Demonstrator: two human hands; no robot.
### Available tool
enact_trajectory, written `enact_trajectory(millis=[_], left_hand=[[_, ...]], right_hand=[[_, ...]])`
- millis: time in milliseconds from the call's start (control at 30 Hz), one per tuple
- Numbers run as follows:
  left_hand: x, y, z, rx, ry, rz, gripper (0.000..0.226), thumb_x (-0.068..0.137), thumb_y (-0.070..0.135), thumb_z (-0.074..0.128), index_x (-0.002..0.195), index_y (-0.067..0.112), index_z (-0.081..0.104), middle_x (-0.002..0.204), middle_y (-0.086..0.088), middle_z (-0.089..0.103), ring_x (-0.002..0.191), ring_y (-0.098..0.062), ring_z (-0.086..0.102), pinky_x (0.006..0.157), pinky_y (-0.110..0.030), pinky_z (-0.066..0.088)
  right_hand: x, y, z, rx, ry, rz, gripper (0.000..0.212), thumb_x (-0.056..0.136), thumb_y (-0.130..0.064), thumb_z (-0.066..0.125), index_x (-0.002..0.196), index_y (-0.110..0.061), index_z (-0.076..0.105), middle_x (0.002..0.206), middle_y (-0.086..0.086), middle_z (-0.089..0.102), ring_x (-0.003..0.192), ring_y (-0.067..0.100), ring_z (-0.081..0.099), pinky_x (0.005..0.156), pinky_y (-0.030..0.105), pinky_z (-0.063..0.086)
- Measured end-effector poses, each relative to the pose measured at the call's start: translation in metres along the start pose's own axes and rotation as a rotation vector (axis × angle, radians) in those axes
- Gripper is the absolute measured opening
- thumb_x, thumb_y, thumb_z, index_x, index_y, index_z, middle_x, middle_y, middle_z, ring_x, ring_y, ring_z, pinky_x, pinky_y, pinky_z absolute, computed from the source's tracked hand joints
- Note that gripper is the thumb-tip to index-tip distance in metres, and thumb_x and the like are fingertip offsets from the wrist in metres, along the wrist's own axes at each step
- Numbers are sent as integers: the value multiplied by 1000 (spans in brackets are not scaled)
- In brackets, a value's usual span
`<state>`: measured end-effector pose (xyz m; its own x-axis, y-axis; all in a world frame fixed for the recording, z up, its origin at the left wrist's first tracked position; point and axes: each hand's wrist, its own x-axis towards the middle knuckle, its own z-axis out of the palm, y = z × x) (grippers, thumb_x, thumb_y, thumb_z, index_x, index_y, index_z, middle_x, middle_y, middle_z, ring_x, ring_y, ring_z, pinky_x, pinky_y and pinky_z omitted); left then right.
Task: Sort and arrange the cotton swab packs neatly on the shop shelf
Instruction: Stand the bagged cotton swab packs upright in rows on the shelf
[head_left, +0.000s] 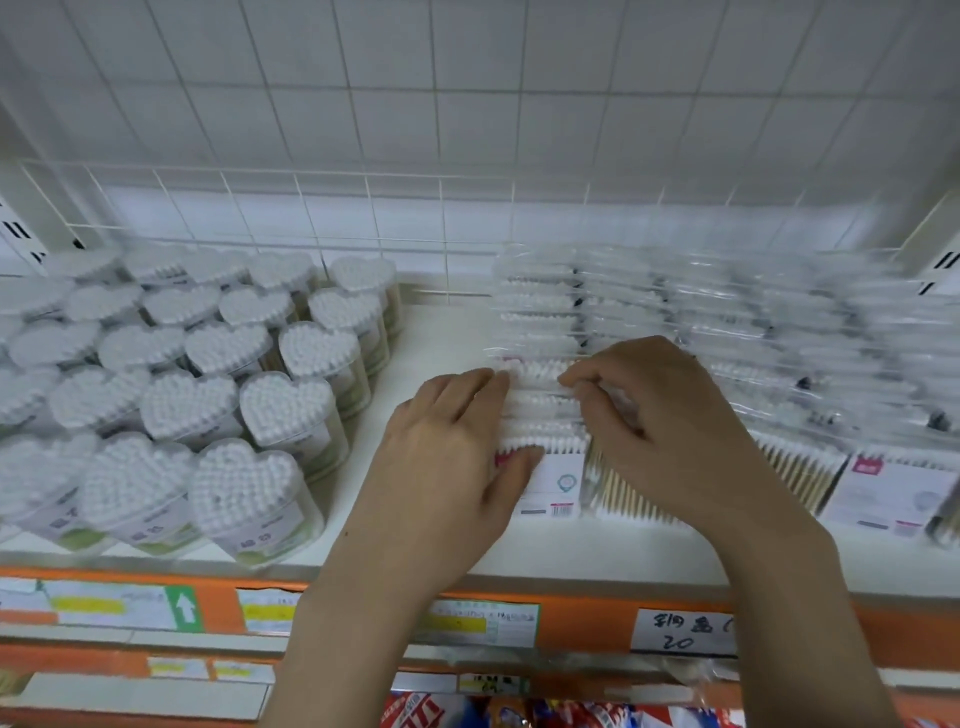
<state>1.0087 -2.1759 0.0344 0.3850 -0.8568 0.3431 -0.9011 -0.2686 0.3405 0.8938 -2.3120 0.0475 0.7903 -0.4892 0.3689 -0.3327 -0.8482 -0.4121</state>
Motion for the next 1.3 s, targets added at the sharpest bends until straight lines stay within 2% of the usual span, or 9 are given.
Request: enact_trajectory(millis=[167, 433, 633, 733, 867, 1000, 1067, 1167, 1300], left_hand=[[1, -2, 1, -49, 30, 10, 36, 79, 31, 59, 105, 7, 65, 104, -6, 64, 88, -28, 61, 76, -45, 51], [0, -2, 0, -78, 64, 18, 29, 76, 30, 64, 96, 10, 68, 96, -4, 65, 81, -26, 62, 70, -44, 51], [-1, -1, -1, -80, 61, 3, 29, 76, 30, 63, 96, 10, 69, 95, -3, 65, 79, -25, 62, 70, -44, 52], [-2, -1, -1, -83, 55, -6, 30, 78, 32, 62, 98, 10, 68, 96, -3, 65, 81, -24, 62, 71, -44, 52], [-3, 0, -3, -78, 34, -9, 32, 80, 34, 59, 101, 11, 68, 99, -2, 64, 84, -23, 62, 73, -43, 51], [-4, 0, -4, -76, 15, -10, 36, 82, 34, 58, 107, 11, 67, 104, -2, 64, 88, -23, 62, 76, -44, 51], [-5, 1, -5, -67, 8, -10, 37, 81, 33, 57, 108, 10, 67, 106, -3, 64, 88, -24, 63, 77, -44, 52], [-5, 1, -6, -74, 1, -15, 36, 82, 30, 55, 109, 10, 67, 109, -4, 64, 90, -24, 64, 79, -44, 52], [-5, 1, -7, -72, 18, -20, 34, 81, 27, 55, 108, 10, 68, 110, -4, 62, 89, -23, 64, 77, -44, 53]], right_hand=[[8, 1, 0, -44, 2, 8, 21, 92, -15, 49, 106, -13, 65, 106, -4, 61, 106, 19, 50, 92, 37, 38], [23, -3, 1, -101, -38, 13, 31, 93, -15, 48, 123, -15, 57, 116, -3, 57, 114, 19, 43, 98, 29, 28], [39, -4, 0, -164, -83, 13, 24, 91, -24, 53, 112, -21, 64, 98, -5, 61, 101, 18, 48, 88, 29, 32], [48, -3, 3, -220, -110, -31, 18, 91, -21, 53, 99, -21, 69, 89, -1, 59, 93, 19, 48, 80, 27, 31], [54, -7, -4, -196, 48, -56, 16, 89, -17, 58, 91, -16, 73, 78, 6, 52, 80, 23, 48, 72, 29, 32], [53, -10, -22, -28, 208, -45, 13, 87, -15, 58, 88, -16, 71, 50, -15, 41, 47, 6, 44, 58, 23, 37], [52, -9, -29, 3, 235, -27, 12, 88, -15, 56, 88, -19, 68, 44, -14, 43, 46, 8, 50, 54, 12, 38], [48, -11, -36, 74, 273, 2, 12, 87, -13, 55, 85, -20, 65, 51, -11, 51, 58, 9, 53, 53, 9, 36], [39, -14, -41, 209, 342, 9, 13, 82, -7, 54, 80, -16, 62, 65, -10, 59, 57, 6, 50, 53, 6, 35]])
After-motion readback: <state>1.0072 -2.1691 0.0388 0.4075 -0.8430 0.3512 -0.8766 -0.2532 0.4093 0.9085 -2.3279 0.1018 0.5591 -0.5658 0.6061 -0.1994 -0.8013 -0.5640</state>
